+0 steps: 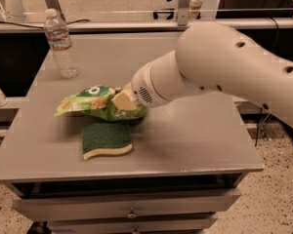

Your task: Move green rice chip bag near sponge

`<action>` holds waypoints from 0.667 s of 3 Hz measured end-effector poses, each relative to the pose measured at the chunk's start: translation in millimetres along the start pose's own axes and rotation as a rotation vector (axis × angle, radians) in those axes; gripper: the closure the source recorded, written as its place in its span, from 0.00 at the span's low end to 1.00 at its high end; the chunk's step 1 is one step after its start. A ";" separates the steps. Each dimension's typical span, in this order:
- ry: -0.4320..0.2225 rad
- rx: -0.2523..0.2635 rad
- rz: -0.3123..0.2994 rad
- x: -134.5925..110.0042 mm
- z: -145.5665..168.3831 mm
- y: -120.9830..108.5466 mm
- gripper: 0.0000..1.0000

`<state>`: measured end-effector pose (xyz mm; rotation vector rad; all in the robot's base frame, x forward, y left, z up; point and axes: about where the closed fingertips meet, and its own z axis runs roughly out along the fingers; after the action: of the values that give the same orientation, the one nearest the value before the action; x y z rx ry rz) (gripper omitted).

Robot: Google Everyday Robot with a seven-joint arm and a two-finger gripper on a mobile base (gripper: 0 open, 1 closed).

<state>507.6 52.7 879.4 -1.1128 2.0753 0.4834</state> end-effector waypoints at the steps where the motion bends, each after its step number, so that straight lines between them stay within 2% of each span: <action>1: -0.002 -0.019 -0.004 2.1 8.8 1.6 0.82; 2: -0.002 -0.019 -0.004 1.5 8.3 1.6 0.59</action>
Offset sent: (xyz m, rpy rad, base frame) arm 0.0056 0.0060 -0.0210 0.0259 0.0526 0.0405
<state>509.2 57.9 872.7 -1.1266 2.0705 0.5032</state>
